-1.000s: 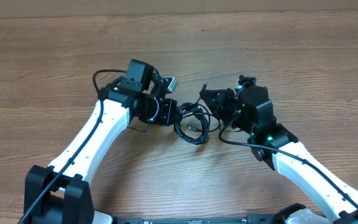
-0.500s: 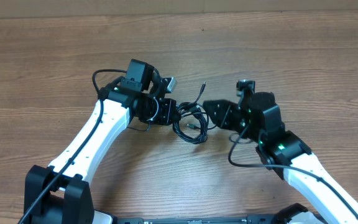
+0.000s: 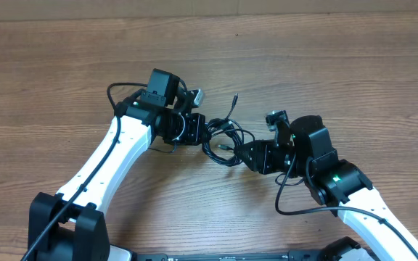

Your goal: Untangle cables

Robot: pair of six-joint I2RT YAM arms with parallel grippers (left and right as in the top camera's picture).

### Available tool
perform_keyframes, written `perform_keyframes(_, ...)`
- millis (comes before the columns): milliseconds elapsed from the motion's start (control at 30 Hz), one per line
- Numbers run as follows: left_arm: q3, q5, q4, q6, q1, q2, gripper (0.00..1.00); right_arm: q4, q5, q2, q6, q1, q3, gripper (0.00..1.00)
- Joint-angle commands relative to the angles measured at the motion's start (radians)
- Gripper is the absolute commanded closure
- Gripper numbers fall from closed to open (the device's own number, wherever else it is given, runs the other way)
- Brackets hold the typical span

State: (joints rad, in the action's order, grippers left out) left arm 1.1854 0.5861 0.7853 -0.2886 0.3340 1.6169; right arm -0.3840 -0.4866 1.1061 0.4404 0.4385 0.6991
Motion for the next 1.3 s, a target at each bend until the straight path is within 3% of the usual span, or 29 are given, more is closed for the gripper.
perform_keyframes(0, 0.023, 0.009, -0.004, -0.055, 0.000, -0.007, 0.96, 0.003, -0.002, 0.017, -0.080, 0.000, 0.009, 0.53)
perform_keyframes(233, 0.023, 0.010, -0.004, -0.094, 0.000, -0.007, 0.96, 0.013, 0.023, 0.087, -0.079, 0.035, 0.009, 0.56)
perform_keyframes(733, 0.023, 0.095, -0.004, -0.120, 0.001, -0.007, 0.96, 0.035, 0.487, 0.097, -0.079, 0.219, 0.009, 0.70)
perform_keyframes(1100, 0.023, 0.225, -0.016, -0.138, 0.000, -0.007, 0.96, 0.038, 0.506, 0.175, -0.079, 0.224, 0.009, 0.89)
perform_keyframes(1267, 0.023, 0.298, -0.078, -0.139, 0.000, -0.007, 0.96, 0.070, 0.370, 0.197, -0.079, 0.224, 0.009, 0.96)
